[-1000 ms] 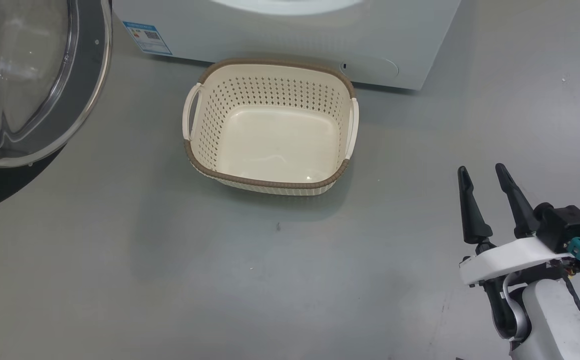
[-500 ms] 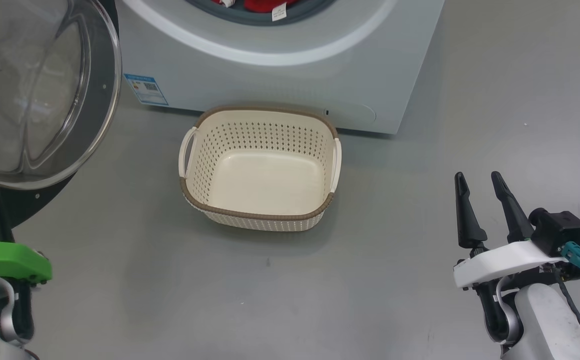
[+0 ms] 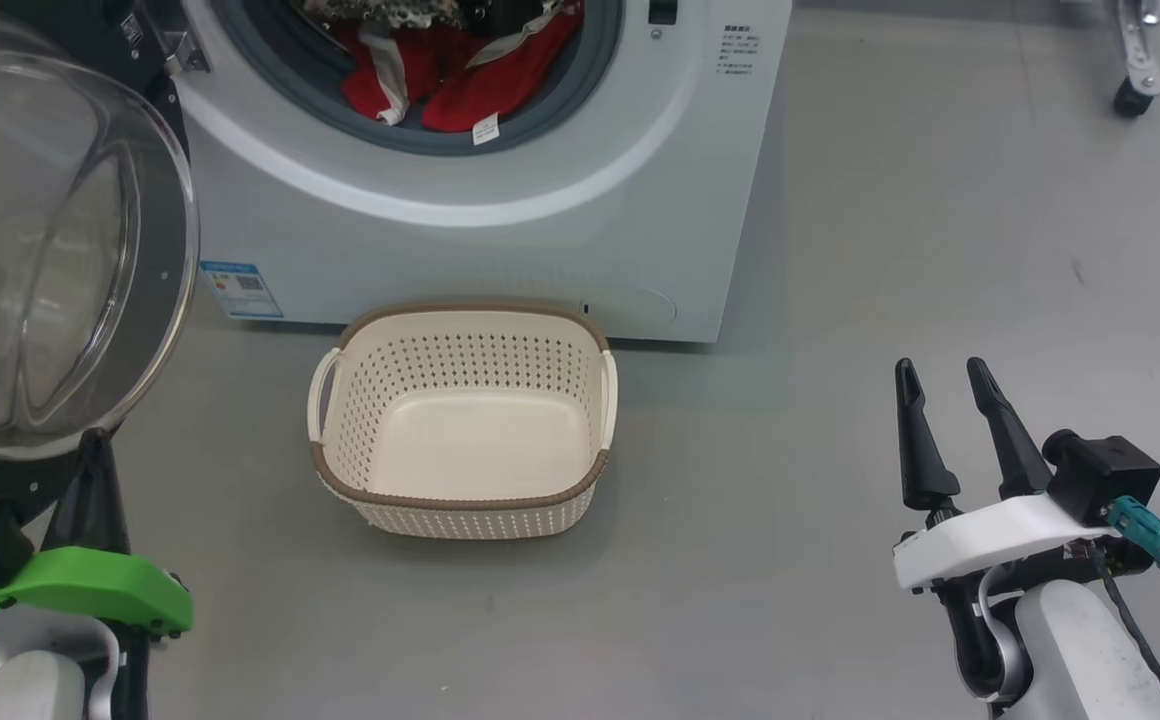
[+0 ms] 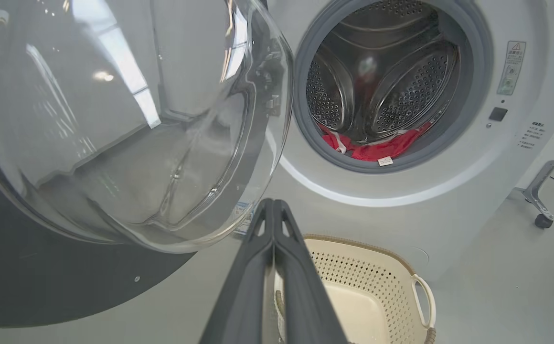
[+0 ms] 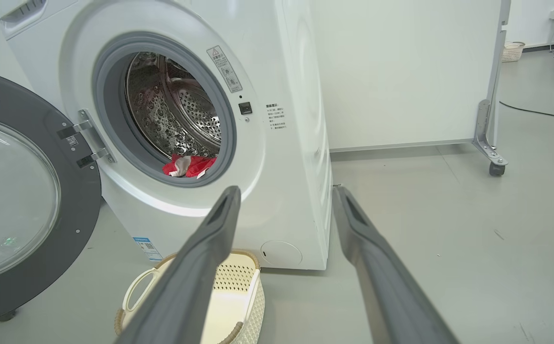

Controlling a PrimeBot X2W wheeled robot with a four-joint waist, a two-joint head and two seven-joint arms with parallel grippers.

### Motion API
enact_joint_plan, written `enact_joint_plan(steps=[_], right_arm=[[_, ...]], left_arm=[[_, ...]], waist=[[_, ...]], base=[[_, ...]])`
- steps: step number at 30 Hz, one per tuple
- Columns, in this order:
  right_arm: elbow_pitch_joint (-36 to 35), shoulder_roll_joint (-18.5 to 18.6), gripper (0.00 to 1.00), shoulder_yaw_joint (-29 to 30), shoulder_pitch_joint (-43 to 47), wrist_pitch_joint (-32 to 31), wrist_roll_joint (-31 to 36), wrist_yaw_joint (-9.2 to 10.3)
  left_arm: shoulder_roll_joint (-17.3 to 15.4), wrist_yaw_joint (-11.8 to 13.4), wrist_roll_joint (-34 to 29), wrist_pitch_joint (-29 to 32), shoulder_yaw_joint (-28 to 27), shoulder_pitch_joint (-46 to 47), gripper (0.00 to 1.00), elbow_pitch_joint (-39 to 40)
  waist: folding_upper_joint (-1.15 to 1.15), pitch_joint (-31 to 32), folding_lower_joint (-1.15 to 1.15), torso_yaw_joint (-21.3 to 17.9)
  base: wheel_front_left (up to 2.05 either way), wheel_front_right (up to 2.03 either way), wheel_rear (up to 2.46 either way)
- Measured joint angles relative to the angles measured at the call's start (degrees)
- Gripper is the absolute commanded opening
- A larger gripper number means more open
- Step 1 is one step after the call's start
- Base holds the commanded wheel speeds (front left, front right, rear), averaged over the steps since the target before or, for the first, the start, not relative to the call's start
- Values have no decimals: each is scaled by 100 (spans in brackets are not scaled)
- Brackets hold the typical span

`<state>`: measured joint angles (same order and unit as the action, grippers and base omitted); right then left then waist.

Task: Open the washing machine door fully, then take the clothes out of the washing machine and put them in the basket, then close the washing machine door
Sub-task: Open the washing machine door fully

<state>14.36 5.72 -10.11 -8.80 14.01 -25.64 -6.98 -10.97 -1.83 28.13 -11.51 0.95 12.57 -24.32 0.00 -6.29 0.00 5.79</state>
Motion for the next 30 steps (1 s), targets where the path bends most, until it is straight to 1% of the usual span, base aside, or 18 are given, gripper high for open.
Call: enact_joint_plan(steps=[12,15,23,24,26,27,30], right_arm=[[-15,-21,100,41,254,0,-7,0],[-54,-21,100,60,305,0,-7,0],[-121,-24,100,59,343,2,-5,0],[-129,-24,100,59,345,5,-5,0],[-140,-25,100,59,347,12,-3,0],[-143,-25,100,58,348,16,0,0],[-166,-25,100,55,350,18,4,0]], left_arm=[[249,1,-1,-24,134,-405,0,337],[285,2,-109,-25,231,-438,0,465],[434,3,-109,-54,294,-608,0,627],[455,3,-107,-62,305,-616,12,636],[474,3,-107,-68,318,-637,79,661],[474,3,-107,-68,316,-650,100,675],[474,3,-107,-74,315,-692,100,716]], waist=[[0,391,0,-467],[0,421,0,-533],[0,398,0,-559],[0,394,0,-561],[0,387,0,-564],[0,384,0,-565],[0,376,0,-567]], base=[[0,0,0],[0,0,0],[0,0,0],[0,0,0],[0,0,0],[0,0,0],[0,0,0]])
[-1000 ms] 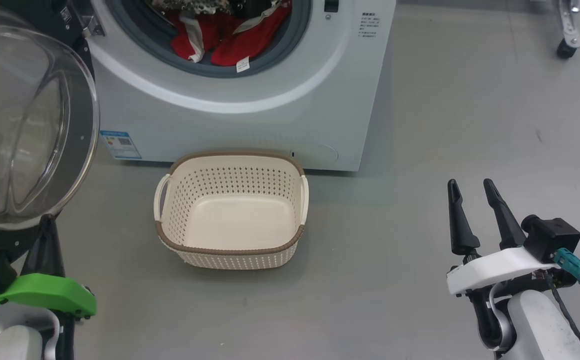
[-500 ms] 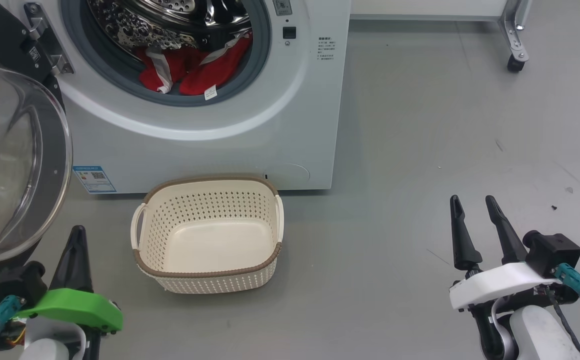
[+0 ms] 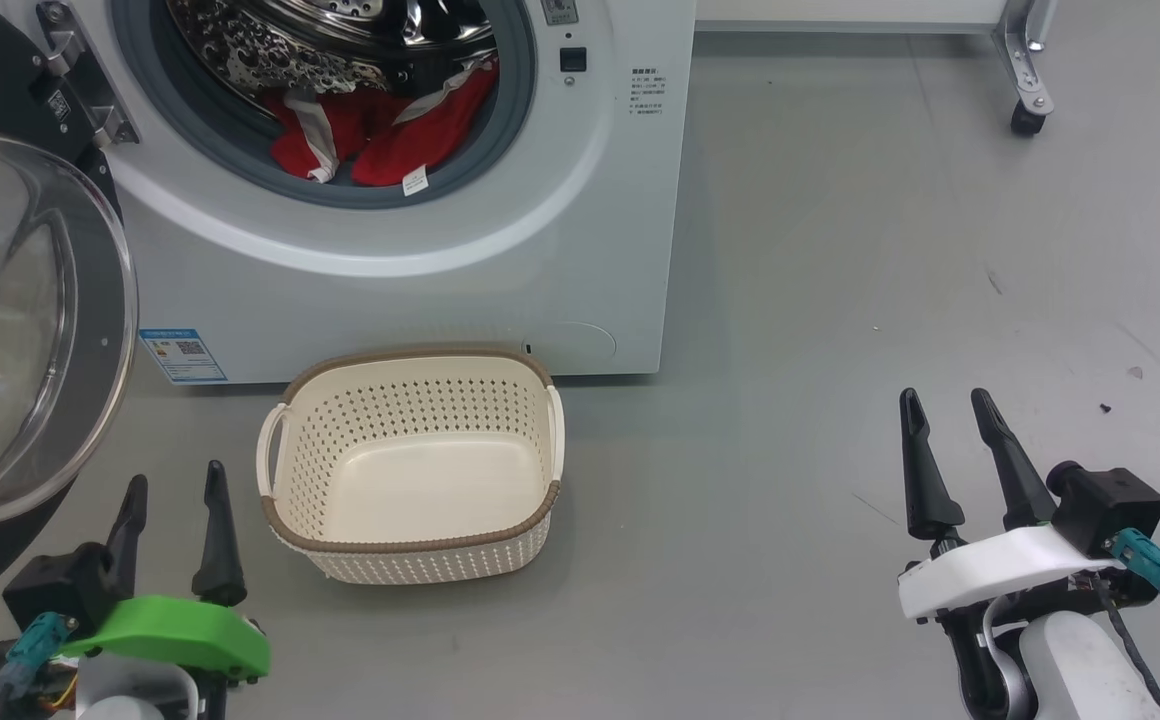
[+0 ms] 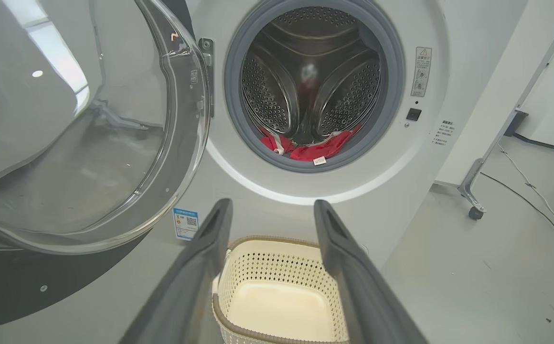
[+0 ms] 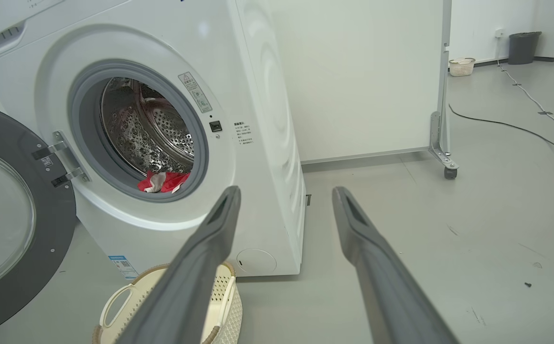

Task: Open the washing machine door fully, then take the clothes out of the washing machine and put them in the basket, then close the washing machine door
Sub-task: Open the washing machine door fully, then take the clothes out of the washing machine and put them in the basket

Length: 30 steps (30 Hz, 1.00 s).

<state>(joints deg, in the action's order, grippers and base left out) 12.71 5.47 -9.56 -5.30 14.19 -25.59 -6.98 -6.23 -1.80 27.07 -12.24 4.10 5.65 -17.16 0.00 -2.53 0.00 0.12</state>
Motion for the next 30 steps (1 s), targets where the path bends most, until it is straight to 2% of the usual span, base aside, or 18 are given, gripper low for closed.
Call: enact_joint_plan(steps=[30], right_arm=[[-59,-19,100,-8,89,0,54,0]], left_arm=[[-4,-88,56,-2,136,-187,100,324]], waist=[[0,-59,0,-36]], base=[[0,0,0]])
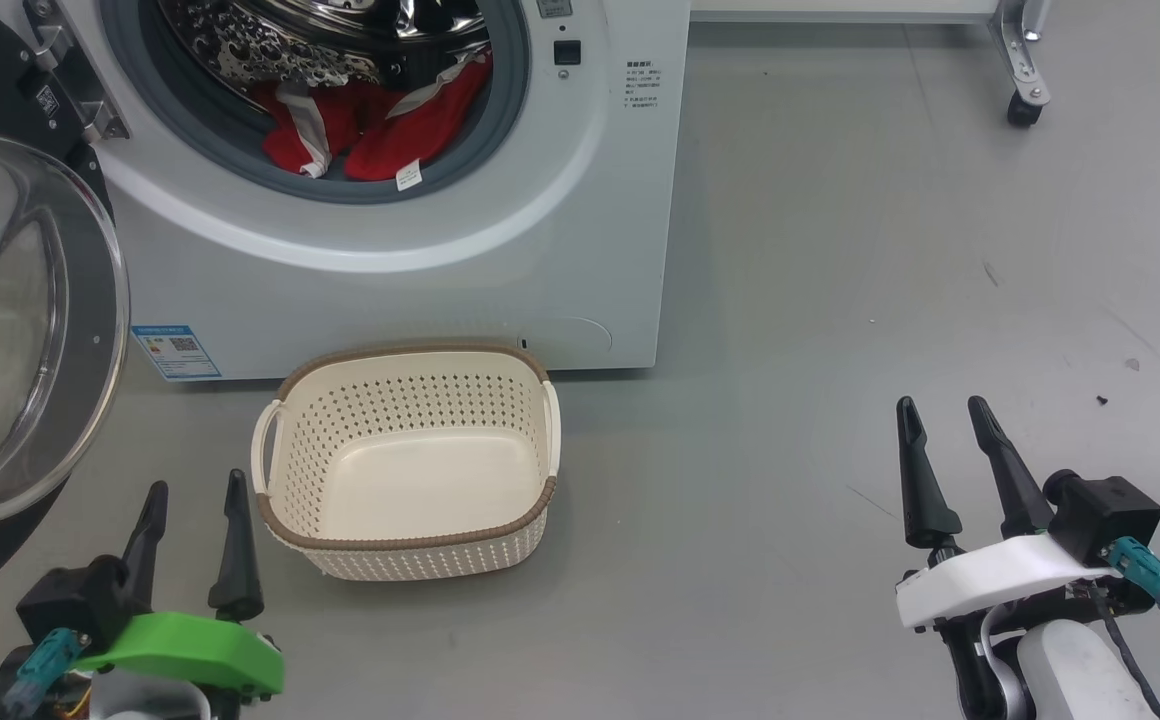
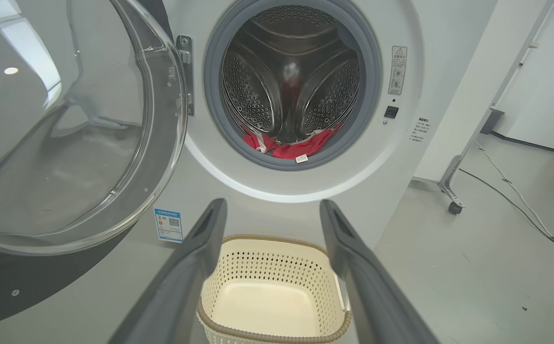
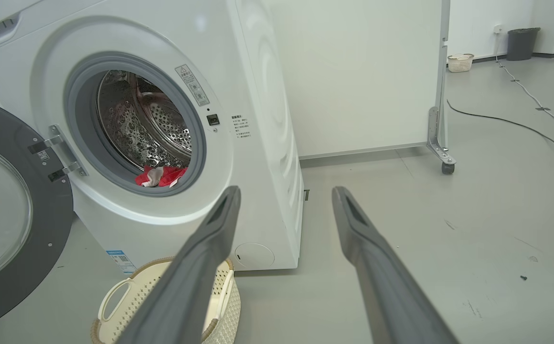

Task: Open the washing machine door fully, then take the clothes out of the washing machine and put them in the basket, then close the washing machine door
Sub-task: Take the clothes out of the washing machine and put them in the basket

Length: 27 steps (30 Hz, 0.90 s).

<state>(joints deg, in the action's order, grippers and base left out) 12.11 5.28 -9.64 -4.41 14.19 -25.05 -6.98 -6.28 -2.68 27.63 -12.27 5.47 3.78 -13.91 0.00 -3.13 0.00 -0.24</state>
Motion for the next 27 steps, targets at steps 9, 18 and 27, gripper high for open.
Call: enact_joint_plan(steps=[9,18,27], right_arm=[[1,0,100,-5,3,0,31,0],[2,-2,100,-13,14,0,42,0],[2,-5,100,-11,14,0,42,0]], left_arm=[[0,-14,0,-25,7,-60,100,56],[-5,-15,-16,-41,8,-90,100,136],[-9,-22,-20,-40,32,-91,100,174]], waist=[[0,19,0,-1],[0,26,0,-8],[0,-9,0,-13]], base=[[0,0,0],[0,0,0],[0,0,0]])
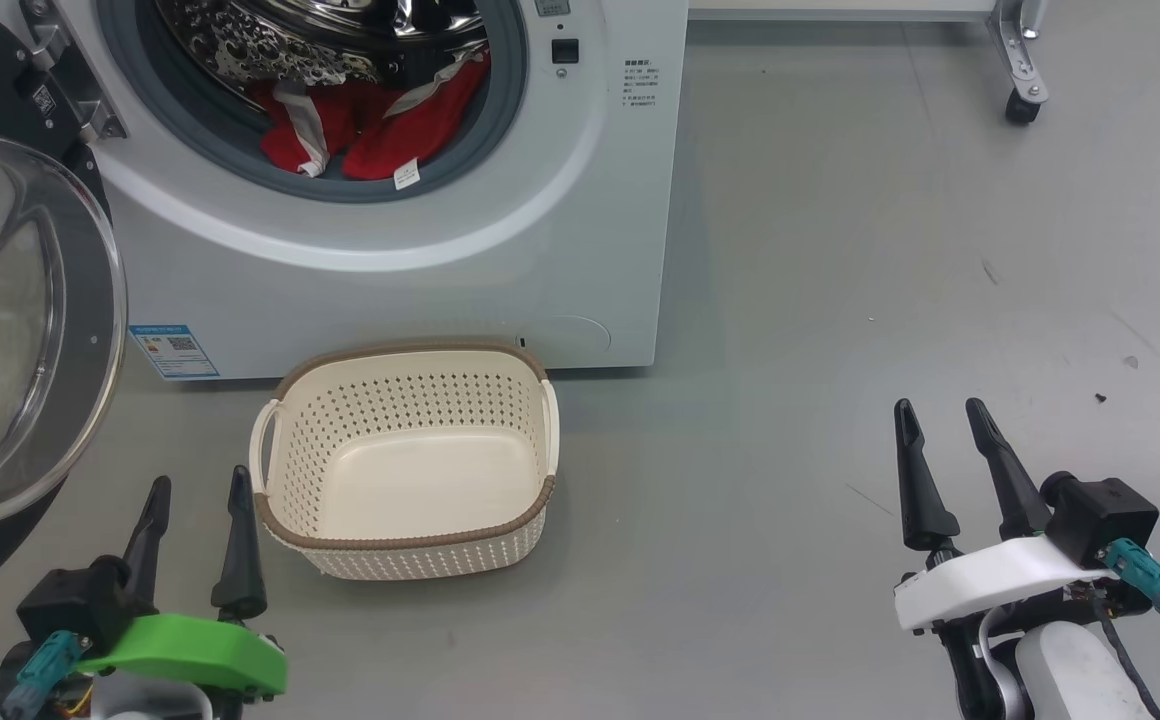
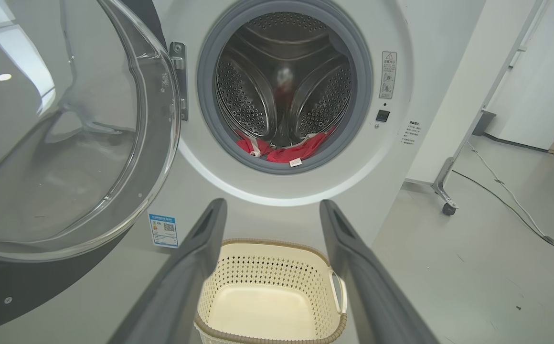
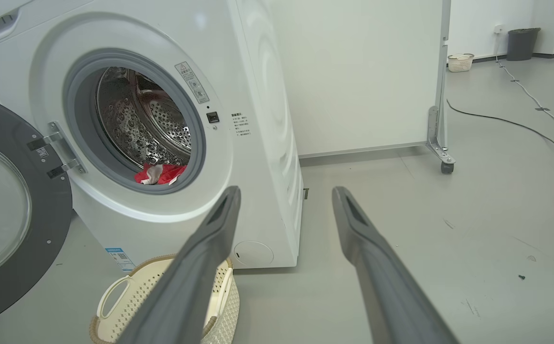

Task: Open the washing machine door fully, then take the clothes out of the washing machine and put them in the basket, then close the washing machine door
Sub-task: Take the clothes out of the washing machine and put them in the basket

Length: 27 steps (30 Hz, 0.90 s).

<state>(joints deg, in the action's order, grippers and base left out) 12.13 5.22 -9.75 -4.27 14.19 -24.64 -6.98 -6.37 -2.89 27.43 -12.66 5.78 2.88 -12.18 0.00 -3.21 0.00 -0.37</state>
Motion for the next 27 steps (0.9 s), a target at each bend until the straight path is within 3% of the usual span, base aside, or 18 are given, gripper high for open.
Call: enact_joint_plan(steps=[27], right_arm=[[0,-22,100,19,0,0,1,0]], left_arm=[[12,-145,200,22,24,-24,100,220]], waist=[[0,-82,0,42]], base=[[19,-19,0]])
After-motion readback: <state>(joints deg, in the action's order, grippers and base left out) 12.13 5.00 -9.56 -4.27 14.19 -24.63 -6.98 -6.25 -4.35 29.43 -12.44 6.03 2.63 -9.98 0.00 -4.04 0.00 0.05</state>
